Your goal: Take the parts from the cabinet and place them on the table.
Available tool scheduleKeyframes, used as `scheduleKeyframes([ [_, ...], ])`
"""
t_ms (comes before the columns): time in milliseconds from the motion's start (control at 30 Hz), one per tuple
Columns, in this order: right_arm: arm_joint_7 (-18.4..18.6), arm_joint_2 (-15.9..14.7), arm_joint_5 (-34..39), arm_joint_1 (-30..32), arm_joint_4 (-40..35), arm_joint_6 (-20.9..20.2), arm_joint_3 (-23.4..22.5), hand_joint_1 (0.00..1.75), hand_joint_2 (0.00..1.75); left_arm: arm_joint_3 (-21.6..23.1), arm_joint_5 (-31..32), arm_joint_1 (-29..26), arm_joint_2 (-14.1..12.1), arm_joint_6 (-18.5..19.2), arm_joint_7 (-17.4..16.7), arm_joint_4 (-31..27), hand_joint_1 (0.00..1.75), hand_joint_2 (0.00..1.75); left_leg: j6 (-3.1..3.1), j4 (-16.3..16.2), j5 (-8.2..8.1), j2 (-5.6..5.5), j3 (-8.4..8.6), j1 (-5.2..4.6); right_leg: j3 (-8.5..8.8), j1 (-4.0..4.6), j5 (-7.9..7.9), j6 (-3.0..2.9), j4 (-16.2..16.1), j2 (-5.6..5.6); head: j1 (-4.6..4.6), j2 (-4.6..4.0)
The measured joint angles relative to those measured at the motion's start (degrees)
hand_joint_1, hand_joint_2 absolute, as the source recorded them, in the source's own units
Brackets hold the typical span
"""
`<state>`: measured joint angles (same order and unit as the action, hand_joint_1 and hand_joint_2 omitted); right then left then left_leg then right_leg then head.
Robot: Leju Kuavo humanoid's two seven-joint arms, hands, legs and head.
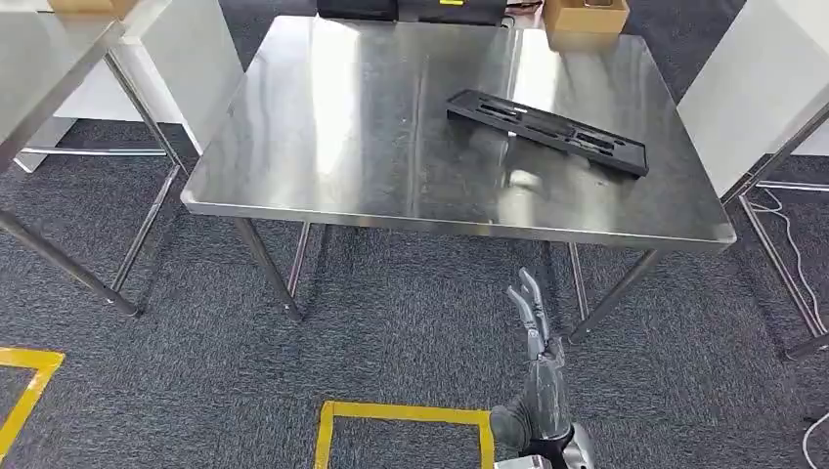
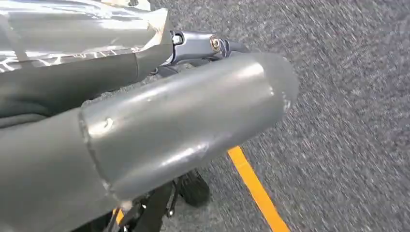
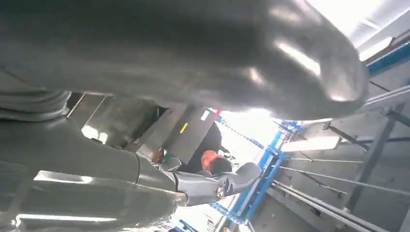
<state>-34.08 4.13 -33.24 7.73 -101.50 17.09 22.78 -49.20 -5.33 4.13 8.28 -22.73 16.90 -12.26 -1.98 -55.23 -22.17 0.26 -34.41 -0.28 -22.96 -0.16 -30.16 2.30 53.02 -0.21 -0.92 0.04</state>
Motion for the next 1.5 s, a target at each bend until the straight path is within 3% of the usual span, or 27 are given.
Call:
scheduleKeyframes([
  [100,-0.1,0.2,0.0,0.0,0.1,-0.1,0.0,0.00,0.00,-0.2,0.1,0.0,0.1,-0.1,0.0,0.0,0.00,0.00,0.97,0.4,1.63,0.23,-0.23,0.30,-1.38,0.46,0.52,-0.98,-0.2,0.12,-0.42,0.02],
  [133,-0.1,0.3,-0.1,0.0,0.1,-0.1,0.0,0.00,0.00,-0.2,0.1,-0.1,0.0,-0.2,0.0,0.0,0.00,0.00,1.33,0.2,1.57,0.08,-0.60,0.28,-1.82,-0.70,1.39,-1.74,-0.7,-0.03,-0.33,0.02],
  [200,-0.1,0.6,-0.2,0.0,0.1,-0.1,0.0,0.00,0.00,-0.3,0.4,-0.2,0.0,-0.1,0.0,0.0,0.00,0.00,1.90,-4.1,-5.20,-0.16,-2.27,0.70,-3.19,-0.87,2.60,-3.04,-0.3,-0.34,-0.65,0.00],
  [267,-0.1,0.7,-0.3,0.3,0.1,-0.1,0.0,0.00,0.00,-0.3,0.4,-0.2,0.0,0.0,0.0,0.0,0.00,0.00,2.51,-13.1,-11.86,-0.24,-4.09,1.01,-4.82,-0.63,3.80,-3.38,0.0,-0.52,-0.74,0.00],
  [300,-0.1,0.7,-0.3,0.4,0.1,-0.1,0.0,0.00,0.00,-0.3,0.5,-0.1,-0.1,0.0,0.0,0.0,0.00,0.00,2.82,-16.7,-12.78,-0.24,-4.55,1.13,-5.32,-0.58,4.38,-3.31,0.2,-0.63,-0.72,0.00],
  [367,-0.1,0.7,-0.3,0.7,0.1,-0.1,0.0,0.00,0.00,-0.3,0.5,-0.2,-0.1,0.0,0.0,0.0,0.00,0.00,3.28,-18.3,-9.28,-0.21,-3.10,1.63,-7.54,-0.72,5.42,-2.87,1.1,-0.72,-0.83,0.02],
  [433,-0.1,0.8,-0.5,0.8,0.1,-0.1,-0.1,0.00,0.00,-0.2,0.5,-0.1,-0.1,0.4,0.1,0.0,0.00,0.00,3.76,-12.2,-5.40,-0.19,2.03,2.17,-9.76,-1.16,6.12,-2.17,2.5,-0.69,-0.81,0.00],
  [500,0.0,1.1,-0.8,1.0,-0.1,-0.1,-0.1,0.00,0.00,-0.2,0.6,0.0,-0.1,0.8,0.2,0.0,0.00,0.00,3.89,-1.8,-8.15,-0.53,8.87,1.87,-11.24,-1.05,6.83,-1.11,3.5,-0.69,-0.99,0.02],
  [533,0.1,1.1,-1.0,1.0,-0.1,-0.1,-0.1,0.00,0.00,-0.2,0.6,0.0,-0.1,1.0,0.2,0.0,0.00,0.00,3.14,-0.3,-8.68,-0.70,9.35,1.77,-11.30,-1.02,7.40,-0.48,3.4,-0.75,-0.68,0.00],
  [600,0.3,1.4,-1.2,1.0,-0.2,-0.2,-0.2,0.00,0.00,-0.2,0.8,-0.1,-0.1,1.0,0.2,0.0,0.00,0.00,2.52,-0.5,-8.30,-0.75,8.54,1.25,-11.53,-1.08,8.69,0.49,2.9,-0.83,-0.75,0.02],
  [633,0.4,1.4,-1.2,1.2,-0.2,-0.2,-0.2,0.00,0.00,-0.2,0.8,-0.1,-0.1,1.0,0.2,0.0,0.00,0.00,1.41,-0.1,-7.42,-0.59,7.70,1.29,-11.98,-0.54,9.17,1.08,2.7,-0.74,-0.66,0.00],
  [700,0.5,1.4,-1.2,1.2,-0.2,-0.2,-0.2,0.00,0.00,-0.2,0.8,-0.1,0.0,1.0,0.2,0.0,0.00,0.00,-0.31,0.1,-6.09,-0.04,5.93,1.42,-13.90,-1.07,4.33,-0.06,6.2,-0.50,-0.46,0.00],
  [767,0.5,1.3,-1.2,1.3,-0.2,-0.2,-0.3,0.00,0.00,-0.2,0.8,-0.1,0.0,1.0,0.2,-0.1,0.00,0.00,-0.63,0.0,-4.64,0.24,4.30,1.27,-16.19,-1.12,-2.01,-0.88,14.4,-0.34,-0.11,0.00],
  [800,0.5,1.3,-1.2,1.3,-0.2,-0.2,-0.3,0.00,0.00,-0.2,0.8,-0.1,0.0,1.0,0.2,-0.1,0.00,0.00,-0.61,0.0,-3.90,0.32,3.45,1.16,-16.66,-1.12,-3.47,-0.66,18.3,-0.31,-0.02,0.02],
  [867,0.5,1.3,-1.3,1.4,-0.2,-0.3,-0.3,0.00,0.00,-0.2,0.8,-0.1,0.0,1.1,0.2,-0.1,0.00,0.00,-0.48,-0.2,-2.29,0.56,1.41,1.03,-15.10,-1.04,-1.54,0.79,21.4,-0.23,0.06,0.00],
  [933,0.7,1.4,-1.4,1.3,-0.3,-0.9,-0.4,0.00,0.00,-0.2,0.8,-0.1,0.0,1.1,0.1,-0.1,0.00,0.00,-0.14,-0.8,-0.93,0.57,-0.43,1.01,-9.55,-0.95,2.10,1.75,15.8,-0.17,0.04,0.00],
  [967,0.8,1.4,-1.5,1.3,-0.5,-1.3,-0.5,0.00,0.00,-0.2,0.9,0.0,0.0,1.1,0.1,-0.1,0.00,0.00,0.08,-0.9,-0.27,0.51,-1.24,1.01,-5.55,-0.81,2.11,1.31,10.8,-0.12,0.04,0.00],
  [1000,1.0,1.6,-1.6,1.2,-0.8,-1.4,-0.5,0.00,0.00,-0.2,1.0,0.0,0.2,1.1,0.1,-0.1,0.00,0.00,0.47,-1.0,0.31,0.43,-1.68,0.83,-0.97,-0.48,-0.41,0.11,4.2,-0.03,0.02,0.02],
  [1033,1.1,1.8,-1.7,1.1,-1.2,-1.5,-0.5,0.00,0.00,-0.2,1.0,0.0,0.2,1.1,0.1,-0.1,0.00,0.00,0.86,-1.0,0.99,0.49,-1.85,0.79,1.34,0.11,-1.82,-0.45,-0.7,0.07,0.00,0.02],
  [1133,1.3,2.0,-1.8,1.2,-1.2,-2.0,-0.9,0.00,0.00,-0.2,1.1,-0.1,0.2,1.5,0.2,-0.1,0.00,0.00,1.95,-0.4,3.00,0.52,-2.19,0.94,-0.54,0.22,-0.83,-1.42,0.0,0.09,-0.24,0.02],
  [1167,1.3,2.1,-1.9,1.3,-1.3,-2.0,-1.0,0.00,0.00,-0.2,1.2,-0.3,0.1,1.8,0.2,-0.1,0.00,0.00,2.20,-1.0,1.84,0.24,-2.76,1.38,-1.02,-1.09,-0.01,-2.16,0.0,-0.13,-0.17,0.00],
  [1233,1.4,2.4,-1.9,1.5,-1.3,-2.3,-1.3,0.00,0.00,-0.2,1.9,-0.4,0.1,1.6,-0.1,-0.1,0.00,0.00,2.53,-5.9,-6.18,0.15,-3.84,1.47,-2.46,-0.63,1.37,-3.73,0.1,-0.40,-0.59,0.00],
  [1300,1.4,2.6,-1.9,2.1,-1.3,-2.5,-2.0,0.00,0.00,-0.2,2.4,-0.4,0.0,1.6,-0.2,-0.1,0.00,0.00,3.10,-14.8,-12.34,-0.04,-4.97,1.48,-4.30,-0.27,2.90,-3.78,0.2,-0.63,-0.77,0.02],
  [1367,0.9,2.6,-2.3,2.4,-1.3,-2.1,-2.7,0.00,0.00,-0.1,2.9,-0.4,-0.1,2.5,0.1,-0.2,0.00,0.00,3.33,-19.3,-10.35,-0.10,-4.47,1.52,-6.13,-0.20,4.22,-3.54,1.0,-0.82,-0.79,0.02],
  [1433,0.5,2.7,-2.4,2.6,-1.3,-1.7,-3.5,0.00,0.00,0.0,3.2,-0.3,-0.1,2.8,0.1,-0.2,0.00,0.00,3.42,-15.8,-5.21,-0.12,-0.24,1.78,-9.01,-0.41,5.15,-2.92,2.5,-0.80,-0.73,0.00],
  [1467,0.5,2.8,-2.4,2.7,-1.3,-1.5,-4.0,0.00,0.00,0.1,3.4,-0.3,-0.1,2.8,0.1,-0.2,0.00,0.00,3.43,-11.0,-5.11,-0.13,3.54,1.87,-10.02,-0.47,5.57,-2.66,3.1,-0.77,-0.76,0.00],
  [1500,0.5,2.9,-2.4,2.8,-1.3,-1.4,-4.3,0.00,0.00,0.2,3.4,-0.1,-0.1,2.8,0.1,-0.2,0.00,0.00,3.34,-5.8,-7.66,-0.32,7.40,1.85,-10.68,-0.39,5.87,-2.21,3.6,-0.78,-0.86,0.02],
])
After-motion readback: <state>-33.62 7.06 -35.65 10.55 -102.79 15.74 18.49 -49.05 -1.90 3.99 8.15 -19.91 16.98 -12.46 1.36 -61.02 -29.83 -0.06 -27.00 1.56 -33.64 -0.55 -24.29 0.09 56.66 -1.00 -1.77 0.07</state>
